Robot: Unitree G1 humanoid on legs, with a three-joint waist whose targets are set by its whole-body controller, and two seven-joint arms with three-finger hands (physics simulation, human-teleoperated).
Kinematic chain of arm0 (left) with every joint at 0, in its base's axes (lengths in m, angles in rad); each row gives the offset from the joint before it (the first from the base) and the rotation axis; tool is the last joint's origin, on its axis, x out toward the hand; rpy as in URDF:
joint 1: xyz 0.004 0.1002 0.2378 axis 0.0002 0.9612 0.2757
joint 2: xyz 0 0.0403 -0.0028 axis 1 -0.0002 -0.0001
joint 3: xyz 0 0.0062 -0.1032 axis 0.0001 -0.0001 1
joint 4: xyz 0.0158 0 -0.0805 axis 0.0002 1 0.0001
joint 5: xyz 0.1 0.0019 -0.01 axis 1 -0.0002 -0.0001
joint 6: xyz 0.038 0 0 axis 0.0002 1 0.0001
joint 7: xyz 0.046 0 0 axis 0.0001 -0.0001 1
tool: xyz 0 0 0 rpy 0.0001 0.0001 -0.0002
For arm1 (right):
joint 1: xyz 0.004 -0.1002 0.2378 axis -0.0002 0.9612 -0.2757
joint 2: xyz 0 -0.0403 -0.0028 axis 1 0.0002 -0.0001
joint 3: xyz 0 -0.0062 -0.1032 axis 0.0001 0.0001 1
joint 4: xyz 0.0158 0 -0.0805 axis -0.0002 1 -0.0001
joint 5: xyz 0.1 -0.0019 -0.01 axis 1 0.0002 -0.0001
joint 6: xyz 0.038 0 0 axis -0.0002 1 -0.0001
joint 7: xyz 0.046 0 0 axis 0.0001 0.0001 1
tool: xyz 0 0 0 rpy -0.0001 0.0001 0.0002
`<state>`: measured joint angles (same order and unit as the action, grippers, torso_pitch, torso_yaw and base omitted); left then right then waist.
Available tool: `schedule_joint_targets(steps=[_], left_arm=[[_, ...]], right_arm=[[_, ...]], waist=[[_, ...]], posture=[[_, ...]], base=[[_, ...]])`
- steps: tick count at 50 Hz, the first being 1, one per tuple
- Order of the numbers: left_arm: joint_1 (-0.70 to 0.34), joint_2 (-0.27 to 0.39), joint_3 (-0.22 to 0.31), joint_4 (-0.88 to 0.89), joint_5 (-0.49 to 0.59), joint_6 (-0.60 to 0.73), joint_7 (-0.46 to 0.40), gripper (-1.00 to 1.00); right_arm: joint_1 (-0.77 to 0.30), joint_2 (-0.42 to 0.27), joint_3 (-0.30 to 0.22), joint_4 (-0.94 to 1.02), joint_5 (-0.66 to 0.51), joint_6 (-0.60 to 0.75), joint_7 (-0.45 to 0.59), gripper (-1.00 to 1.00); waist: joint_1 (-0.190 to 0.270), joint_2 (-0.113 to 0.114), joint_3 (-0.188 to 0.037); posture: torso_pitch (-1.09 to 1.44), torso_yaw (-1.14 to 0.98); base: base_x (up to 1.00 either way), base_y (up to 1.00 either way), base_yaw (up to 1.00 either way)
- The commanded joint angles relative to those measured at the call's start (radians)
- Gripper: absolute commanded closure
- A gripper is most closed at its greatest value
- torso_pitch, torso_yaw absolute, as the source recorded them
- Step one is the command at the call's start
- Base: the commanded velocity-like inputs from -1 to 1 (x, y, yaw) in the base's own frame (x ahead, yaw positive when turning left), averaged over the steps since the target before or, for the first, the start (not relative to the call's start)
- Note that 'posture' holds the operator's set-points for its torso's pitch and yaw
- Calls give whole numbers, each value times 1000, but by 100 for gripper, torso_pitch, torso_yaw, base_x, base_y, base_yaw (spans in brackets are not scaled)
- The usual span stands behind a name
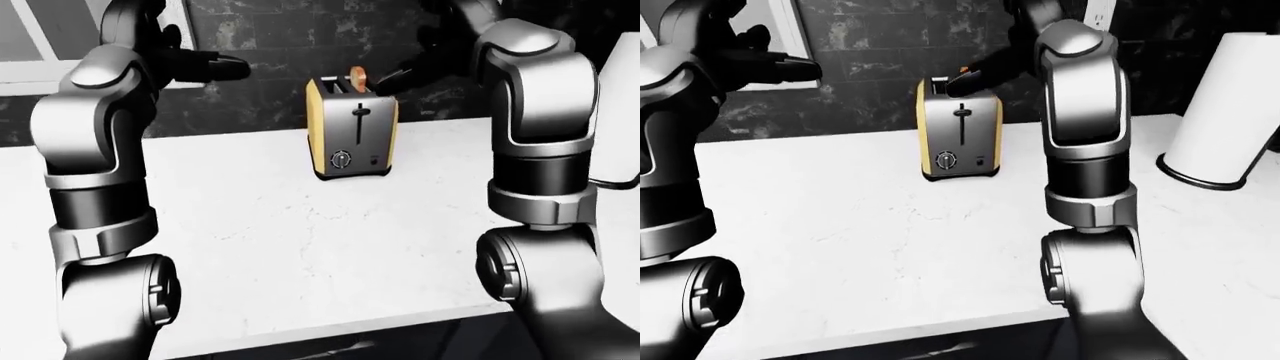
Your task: Push down the lever of the toaster to turn it on.
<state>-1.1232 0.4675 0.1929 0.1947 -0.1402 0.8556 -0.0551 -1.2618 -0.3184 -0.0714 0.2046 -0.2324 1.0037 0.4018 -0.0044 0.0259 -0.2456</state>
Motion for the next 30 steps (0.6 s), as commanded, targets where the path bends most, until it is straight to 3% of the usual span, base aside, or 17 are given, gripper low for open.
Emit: schedule_joint_targets(steps=[1,5,16,30], left_arm=[[-35,12,10,-30,1,-30,4,-100],[-24,11,-9,-39,27,-54,2,-100],[-24,3,2,-33,46,-70,-10,-100],[-13,-1,2,-53,32,-56,-3,-100]], right_arm=[[-43,-3,-6,3,-3,-56,-13,-100],[-65,18,-1,45,0,-82,-22,-100],[-92,70,13,76,16,-92,-40,-100],[-56,131,27,191,40,-200,-77,-100]], waist=[[0,3,-19],[0,4,-27],[3,6,-26],[7,8,-28]], posture=[[-41,0],[-41,0],[-41,0],[-41,0]], base=[[0,0,0],[0,0,0],[0,0,0],[0,0,0]])
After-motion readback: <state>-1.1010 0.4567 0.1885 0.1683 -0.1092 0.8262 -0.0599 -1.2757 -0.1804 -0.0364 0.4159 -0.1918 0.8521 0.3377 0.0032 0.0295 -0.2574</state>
